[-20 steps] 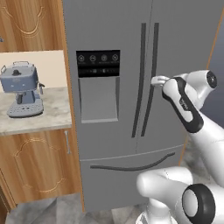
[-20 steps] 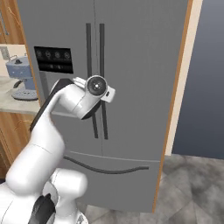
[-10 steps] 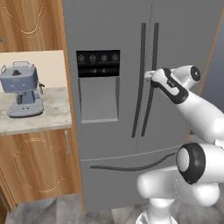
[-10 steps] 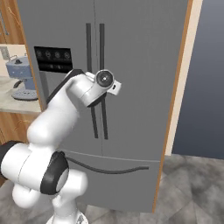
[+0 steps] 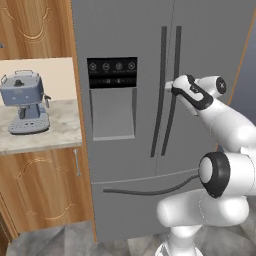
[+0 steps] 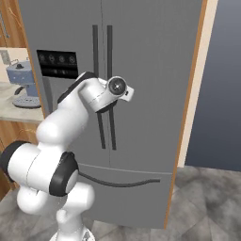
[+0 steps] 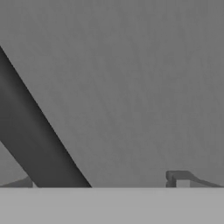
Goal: Open the fridge, remove the peach, lime, and chicken drumstick, and place them on any counter.
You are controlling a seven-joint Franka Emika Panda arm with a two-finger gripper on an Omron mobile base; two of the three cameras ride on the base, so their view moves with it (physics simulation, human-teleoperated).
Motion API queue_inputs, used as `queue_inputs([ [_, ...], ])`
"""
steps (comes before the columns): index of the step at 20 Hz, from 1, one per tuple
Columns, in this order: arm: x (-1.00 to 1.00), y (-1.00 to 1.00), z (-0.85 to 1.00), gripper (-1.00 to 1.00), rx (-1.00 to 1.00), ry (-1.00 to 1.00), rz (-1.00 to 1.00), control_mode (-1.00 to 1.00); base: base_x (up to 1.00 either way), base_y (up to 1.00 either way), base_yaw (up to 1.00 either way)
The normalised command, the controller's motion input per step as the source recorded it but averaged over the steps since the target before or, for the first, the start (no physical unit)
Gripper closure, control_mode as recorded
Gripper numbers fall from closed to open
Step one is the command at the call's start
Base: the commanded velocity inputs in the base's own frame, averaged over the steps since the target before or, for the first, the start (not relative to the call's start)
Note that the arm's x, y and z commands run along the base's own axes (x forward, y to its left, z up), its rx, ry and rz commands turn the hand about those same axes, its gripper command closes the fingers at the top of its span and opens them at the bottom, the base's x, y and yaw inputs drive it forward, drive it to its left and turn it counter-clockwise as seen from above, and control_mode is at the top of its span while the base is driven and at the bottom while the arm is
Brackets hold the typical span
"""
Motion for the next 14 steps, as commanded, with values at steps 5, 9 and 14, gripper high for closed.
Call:
queue_inputs([
  [5,0.03,0.0,-0.01,1.0,0.0,0.0,0.0,-1.0,0.0,0.0,0.0],
  [9,0.0,0.0,0.0,1.0,0.0,0.0,0.0,-1.0,0.0,0.0,0.0],
  [14,-0.61,-0.11,0.0,1.0,0.0,-0.01,0.0,-1.0,0.0,0.0,0.0],
])
